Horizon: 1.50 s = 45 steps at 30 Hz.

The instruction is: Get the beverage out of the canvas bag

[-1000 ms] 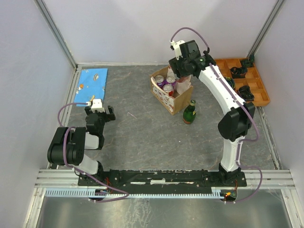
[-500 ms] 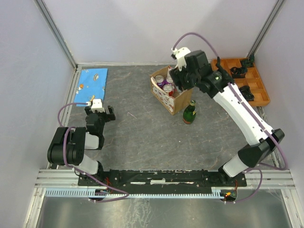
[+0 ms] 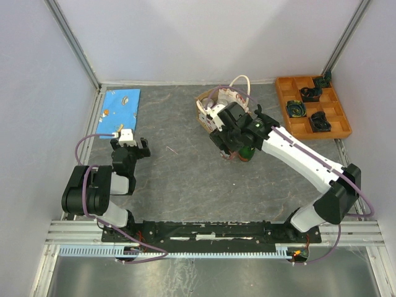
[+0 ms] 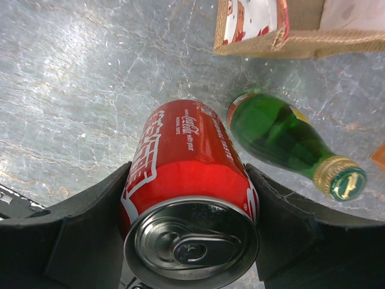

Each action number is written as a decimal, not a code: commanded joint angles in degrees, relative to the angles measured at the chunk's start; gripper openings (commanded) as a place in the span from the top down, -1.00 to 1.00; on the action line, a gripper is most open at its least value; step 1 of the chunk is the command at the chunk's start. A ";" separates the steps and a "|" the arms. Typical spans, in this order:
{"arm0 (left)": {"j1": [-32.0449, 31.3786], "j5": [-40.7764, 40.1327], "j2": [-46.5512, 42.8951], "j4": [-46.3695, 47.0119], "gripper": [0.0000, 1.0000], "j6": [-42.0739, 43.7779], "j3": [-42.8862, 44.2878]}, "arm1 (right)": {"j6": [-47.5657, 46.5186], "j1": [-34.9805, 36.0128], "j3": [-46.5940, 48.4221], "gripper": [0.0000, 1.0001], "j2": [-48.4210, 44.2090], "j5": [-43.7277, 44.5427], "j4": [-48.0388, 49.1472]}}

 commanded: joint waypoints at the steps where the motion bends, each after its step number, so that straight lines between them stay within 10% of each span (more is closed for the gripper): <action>1: 0.16 0.21 -0.18 1.84 -0.99 -0.52 1.15 | 1.89 0.05 -1.81 1.00 1.29 0.21 7.77; 31: 0.19 0.17 -0.13 1.82 -0.99 -0.56 1.15 | 3.74 -0.15 -9.02 0.94 14.38 2.27 20.64; 35: 0.17 0.22 -0.13 1.78 -0.99 -0.56 1.15 | 3.83 -0.23 -9.64 0.43 14.16 2.99 19.97; 41: 0.17 0.17 -0.08 1.80 -0.99 -0.54 1.15 | 4.13 -0.16 -10.64 -0.87 12.06 3.96 19.30; 45: 0.14 0.19 -0.16 1.80 -0.99 -0.56 1.15 | 3.72 -0.20 -9.62 -0.99 10.30 3.99 17.82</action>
